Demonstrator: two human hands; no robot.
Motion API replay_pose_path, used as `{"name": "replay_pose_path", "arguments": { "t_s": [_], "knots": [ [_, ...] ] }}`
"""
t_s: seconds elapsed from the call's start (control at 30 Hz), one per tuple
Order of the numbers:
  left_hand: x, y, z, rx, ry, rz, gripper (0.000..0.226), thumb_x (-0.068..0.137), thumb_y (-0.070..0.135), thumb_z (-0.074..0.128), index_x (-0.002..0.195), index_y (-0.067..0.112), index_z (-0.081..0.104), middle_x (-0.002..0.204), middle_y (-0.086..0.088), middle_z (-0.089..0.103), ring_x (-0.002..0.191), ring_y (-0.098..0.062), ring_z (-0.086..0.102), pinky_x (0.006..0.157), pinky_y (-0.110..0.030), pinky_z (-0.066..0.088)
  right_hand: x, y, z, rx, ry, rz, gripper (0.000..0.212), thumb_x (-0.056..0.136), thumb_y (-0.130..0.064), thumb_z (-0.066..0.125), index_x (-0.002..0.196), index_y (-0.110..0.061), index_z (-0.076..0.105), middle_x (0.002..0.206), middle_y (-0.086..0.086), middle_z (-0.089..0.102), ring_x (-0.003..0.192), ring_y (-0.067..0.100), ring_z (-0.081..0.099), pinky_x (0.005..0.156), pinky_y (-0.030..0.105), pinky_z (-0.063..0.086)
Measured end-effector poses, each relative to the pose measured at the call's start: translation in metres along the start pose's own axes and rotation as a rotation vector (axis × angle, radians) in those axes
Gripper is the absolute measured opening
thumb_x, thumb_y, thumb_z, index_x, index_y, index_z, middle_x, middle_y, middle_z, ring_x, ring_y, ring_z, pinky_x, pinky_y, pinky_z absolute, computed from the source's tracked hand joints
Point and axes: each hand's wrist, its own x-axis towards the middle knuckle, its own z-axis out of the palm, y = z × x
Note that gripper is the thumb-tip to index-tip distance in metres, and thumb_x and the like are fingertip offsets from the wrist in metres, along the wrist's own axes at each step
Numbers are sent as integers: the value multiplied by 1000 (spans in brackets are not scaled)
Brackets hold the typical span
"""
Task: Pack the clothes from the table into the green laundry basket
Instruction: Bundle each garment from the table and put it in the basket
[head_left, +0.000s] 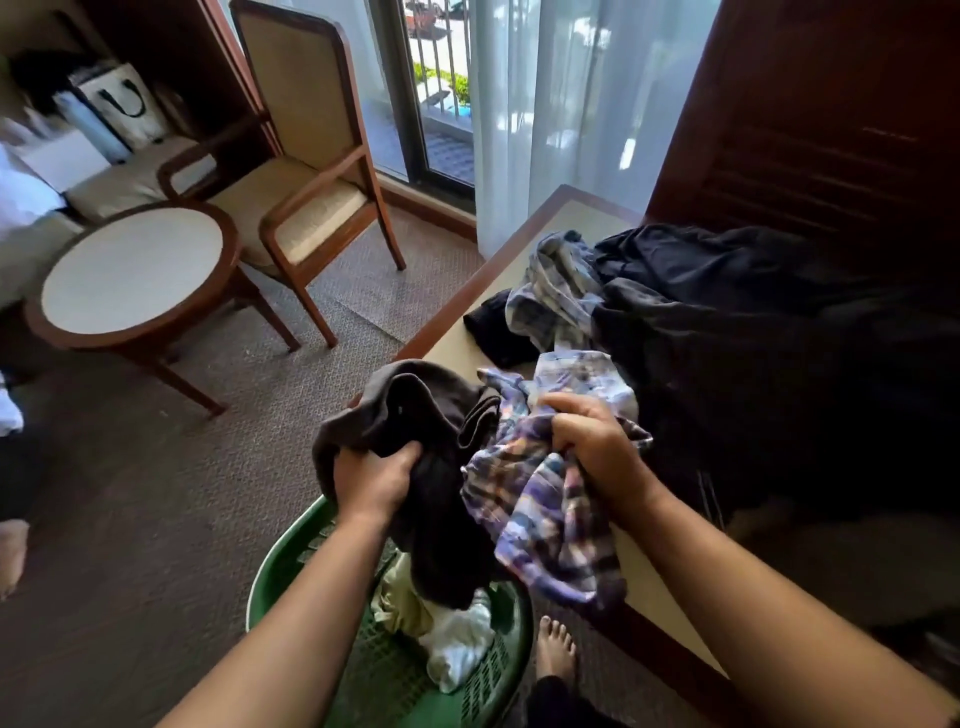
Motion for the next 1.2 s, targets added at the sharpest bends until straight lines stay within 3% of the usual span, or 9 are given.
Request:
{"name": "replay_pose_path", "arguments": {
  "t_s": [0.07,0.2,0.33,0.5,0.6,0.8,0.97,1.07,1.2],
  "knots": [
    [-4,-4,-3,-21,-18,3,58,66,39,80,118,14,73,121,-6,74,120,-21,64,105,-31,46,-4,0,-9,92,5,150,21,79,11,40,70,3,57,62,4,58,59,11,57,59,29,44],
    [-7,-14,-8,-76,-23,7,42,74,21,86,113,12,75,117,-8,75,117,-20,65,103,-28,45,-8,21,-10,-493,-151,-141,17,84,-4,57,71,2,66,69,15,67,66,9,62,64,31,51],
    [-7,-22,-11,-82,-36,49,35,74,22,85,108,15,77,112,-6,76,115,-18,67,100,-25,44,-18,52,4,-942,198,147,53,91,-49,62,62,-6,52,64,9,57,68,27,56,66,38,38],
    [-18,-19,-10,-248,-74,67,33,76,12,85,107,12,75,105,4,75,104,-9,68,98,-26,49,-16,87,-4,-977,441,25,28,86,-35,74,83,-13,57,104,5,50,93,27,57,89,39,49],
    [-21,-21,-5,-292,-102,45,42,75,13,86,114,12,73,108,6,76,104,-4,69,100,-30,51,-9,94,-4,-990,387,66,57,77,-36,82,119,-18,48,139,9,39,123,34,47,108,42,40],
    [-15,-30,-2,-304,-3,-91,64,64,34,89,121,14,71,114,3,75,111,-16,69,105,-39,52,-29,81,0,-1277,55,75,102,54,-93,59,141,-42,42,154,0,19,137,31,22,101,58,41],
    [-16,-25,5,-325,28,-95,63,66,30,90,124,15,69,117,3,74,111,-15,69,107,-39,51,-31,86,-14,-1533,-146,152,63,71,-62,65,129,-40,52,162,-1,4,143,37,13,97,63,40],
    [-12,-22,10,-330,50,-92,63,66,30,91,124,16,69,117,5,74,110,-12,69,106,-38,52,-30,80,-17,-1424,-5,25,33,79,-38,63,112,-33,61,163,0,16,143,35,21,95,64,42],
    [-14,-16,15,-354,91,-114,62,69,25,90,125,13,69,119,1,73,113,-16,68,106,-37,51,-35,54,-20,-962,339,-308,32,82,-23,66,114,-17,60,149,6,42,136,31,42,104,54,42]
  ]
}}
